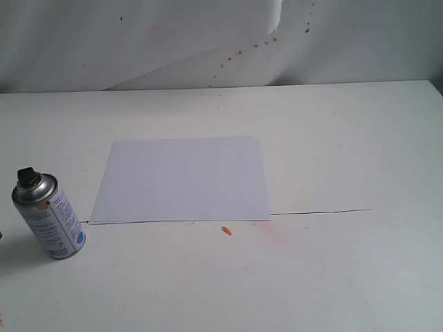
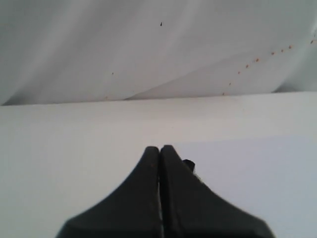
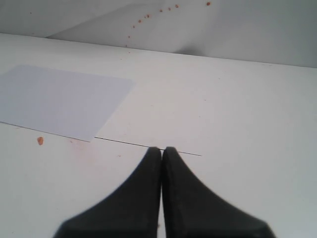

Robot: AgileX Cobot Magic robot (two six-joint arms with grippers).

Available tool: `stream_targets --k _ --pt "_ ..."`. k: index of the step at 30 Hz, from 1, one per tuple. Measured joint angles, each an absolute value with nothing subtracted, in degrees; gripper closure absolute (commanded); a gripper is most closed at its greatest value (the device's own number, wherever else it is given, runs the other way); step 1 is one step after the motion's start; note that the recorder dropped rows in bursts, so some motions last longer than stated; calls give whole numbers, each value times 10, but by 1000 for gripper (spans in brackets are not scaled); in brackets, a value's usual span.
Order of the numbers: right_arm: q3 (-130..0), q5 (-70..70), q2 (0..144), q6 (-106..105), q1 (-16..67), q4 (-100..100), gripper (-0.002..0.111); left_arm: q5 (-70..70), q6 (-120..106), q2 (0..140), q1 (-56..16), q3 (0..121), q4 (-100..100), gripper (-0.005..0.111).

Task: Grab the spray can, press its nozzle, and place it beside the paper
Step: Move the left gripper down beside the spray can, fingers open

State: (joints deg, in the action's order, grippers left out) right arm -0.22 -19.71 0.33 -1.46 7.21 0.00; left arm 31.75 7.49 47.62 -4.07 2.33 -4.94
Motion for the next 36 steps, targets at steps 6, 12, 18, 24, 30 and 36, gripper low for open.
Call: stream_targets --k 6,12,18,24,30,36 --pt "-2 -197 3 -15 72 0 108 422 83 513 -41 4 -38 107" --pt "-2 -197 3 -15 72 0 108 424 111 591 -41 3 -95 107" --pt "-2 -197 3 -15 72 0 108 425 125 605 -41 3 -124 107" --pt "-2 -197 3 -15 72 0 108 395 139 606 -41 3 -127 107" --pt "-2 -197 3 -15 72 0 108 389 140 585 -41 3 -127 107" --pt "-2 -197 3 -15 72 0 108 364 140 564 -41 3 -127 107"
